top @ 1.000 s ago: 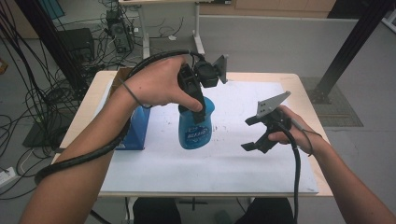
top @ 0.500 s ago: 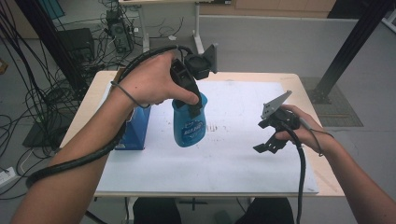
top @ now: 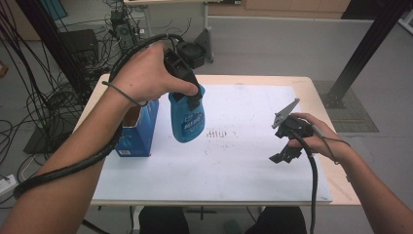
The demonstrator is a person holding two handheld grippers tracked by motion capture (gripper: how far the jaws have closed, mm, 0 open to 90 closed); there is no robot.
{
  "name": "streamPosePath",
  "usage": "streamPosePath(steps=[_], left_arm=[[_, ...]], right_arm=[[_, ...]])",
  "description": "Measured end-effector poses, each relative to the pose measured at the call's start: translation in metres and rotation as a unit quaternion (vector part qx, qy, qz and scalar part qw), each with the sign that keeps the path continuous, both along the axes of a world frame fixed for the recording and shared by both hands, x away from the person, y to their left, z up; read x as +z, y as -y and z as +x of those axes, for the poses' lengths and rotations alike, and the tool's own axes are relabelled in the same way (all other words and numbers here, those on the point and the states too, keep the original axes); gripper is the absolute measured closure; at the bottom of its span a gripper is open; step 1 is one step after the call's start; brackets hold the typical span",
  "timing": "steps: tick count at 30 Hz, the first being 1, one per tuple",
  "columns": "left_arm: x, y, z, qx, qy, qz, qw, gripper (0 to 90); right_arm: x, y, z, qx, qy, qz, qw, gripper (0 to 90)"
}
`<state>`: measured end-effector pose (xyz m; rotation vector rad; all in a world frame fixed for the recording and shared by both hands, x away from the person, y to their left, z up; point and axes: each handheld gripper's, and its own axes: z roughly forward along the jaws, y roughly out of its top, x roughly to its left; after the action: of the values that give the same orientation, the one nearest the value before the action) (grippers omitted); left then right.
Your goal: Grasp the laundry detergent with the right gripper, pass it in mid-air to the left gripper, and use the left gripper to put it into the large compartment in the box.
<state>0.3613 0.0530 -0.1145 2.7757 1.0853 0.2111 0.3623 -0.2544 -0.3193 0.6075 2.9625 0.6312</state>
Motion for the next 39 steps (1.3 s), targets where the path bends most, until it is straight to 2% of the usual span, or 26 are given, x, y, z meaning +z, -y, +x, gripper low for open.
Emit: streamPosePath(steps=[7, 17, 28, 30, 32, 33, 36, 39], left_arm=[[0.014, -0.018, 0.007, 0.032, 0.007, -0.004, 0.9995, 37.7], [0.032, -0.047, 0.014, 0.077, 0.021, -0.015, 0.9967, 37.7], [0.045, -0.079, 0.027, 0.129, 0.029, -0.021, 0.9910, 37.7], [0.046, -0.084, 0.029, 0.140, 0.026, -0.018, 0.9896, 37.7], [0.046, -0.089, 0.031, 0.152, 0.034, -0.015, 0.9877, 37.7], [0.047, -0.090, 0.031, 0.153, 0.033, -0.010, 0.9876, 37.7], [0.046, -0.095, 0.033, 0.168, 0.037, -0.006, 0.9850, 37.7], [0.045, -0.101, 0.035, 0.174, 0.036, -0.005, 0.9840, 37.7]], right_arm=[[0.005, 0.001, 0.003, -0.003, 0.004, -0.004, 1.0000, 4.3], [0.015, 0.010, 0.016, -0.027, 0.002, -0.005, 0.9996, 4.2], [0.032, 0.016, 0.031, -0.048, 0.004, -0.008, 0.9988, 3.9], [0.034, 0.016, 0.034, -0.051, 0.004, -0.012, 0.9986, 3.9], [0.036, 0.016, 0.036, -0.055, 0.006, -0.018, 0.9983, 3.9], [0.036, 0.016, 0.038, -0.057, 0.005, -0.021, 0.9982, 4.0], [0.039, 0.016, 0.042, -0.061, 0.005, -0.023, 0.9979, 4.1], [0.043, 0.015, 0.046, -0.065, 0.003, -0.020, 0.9977, 4.1]])
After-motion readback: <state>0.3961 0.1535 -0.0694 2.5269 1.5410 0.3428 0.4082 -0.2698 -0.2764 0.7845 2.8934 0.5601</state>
